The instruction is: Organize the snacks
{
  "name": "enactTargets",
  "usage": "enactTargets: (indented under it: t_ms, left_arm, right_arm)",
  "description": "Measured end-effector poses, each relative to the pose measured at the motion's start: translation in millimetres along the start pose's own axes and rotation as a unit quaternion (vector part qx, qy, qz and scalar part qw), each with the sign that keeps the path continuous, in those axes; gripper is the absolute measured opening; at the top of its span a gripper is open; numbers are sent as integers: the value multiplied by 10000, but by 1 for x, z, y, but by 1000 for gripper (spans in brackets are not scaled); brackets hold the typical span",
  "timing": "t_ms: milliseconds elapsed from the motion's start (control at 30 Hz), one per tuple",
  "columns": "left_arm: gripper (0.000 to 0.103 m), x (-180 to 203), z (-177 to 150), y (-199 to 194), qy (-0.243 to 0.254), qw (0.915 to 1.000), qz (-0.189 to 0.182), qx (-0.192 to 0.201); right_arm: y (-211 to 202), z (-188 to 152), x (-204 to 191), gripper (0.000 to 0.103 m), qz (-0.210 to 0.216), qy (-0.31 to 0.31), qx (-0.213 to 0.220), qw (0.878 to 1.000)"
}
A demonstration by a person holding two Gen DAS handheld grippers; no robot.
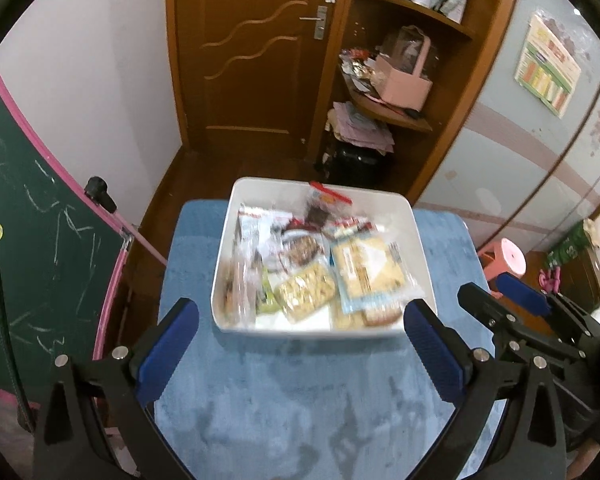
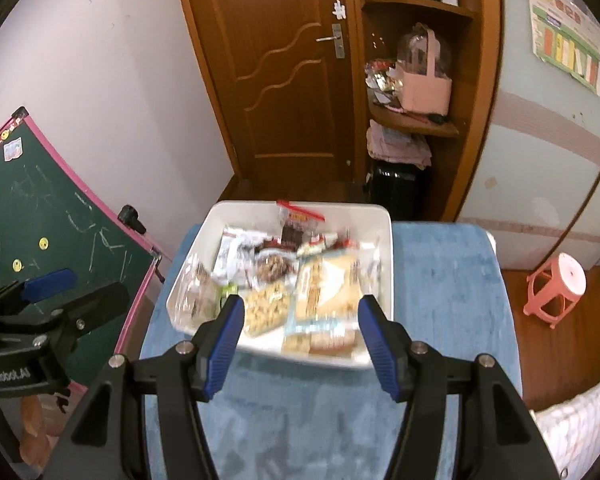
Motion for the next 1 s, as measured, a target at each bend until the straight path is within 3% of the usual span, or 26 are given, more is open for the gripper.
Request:
enactTargets:
  t_ms: [300,633,833,1000]
  left_arm:
    - [102,14,-64,-36,457,9989,28,-90]
    - [102,30,-131,-78,775,9961,-296,-300]
    - [102,36,-146,-104,828,9960,-237,-233]
    - [102,41,-144,-127,812,9967,-48,-19]
  right_arm:
    - [-45,-64,7,60,-47,290,-166,9994]
    - [-110,-140,6,60,-213,731,-239,9968]
    - [-144,-169,-2,60,-334,809,-201,9960]
    - [-163,-166,-6,60,-400,744,-147,9963]
Point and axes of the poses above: each gripper's, at about its wrist camera, not at the fingertips, and y roughly the way its jaws point, x to its right, z to its top, the point moved 1 cm from there along y, roughly the way its jaws point, and after that the axes turned 1 degree about y, right-handed, at the moved point
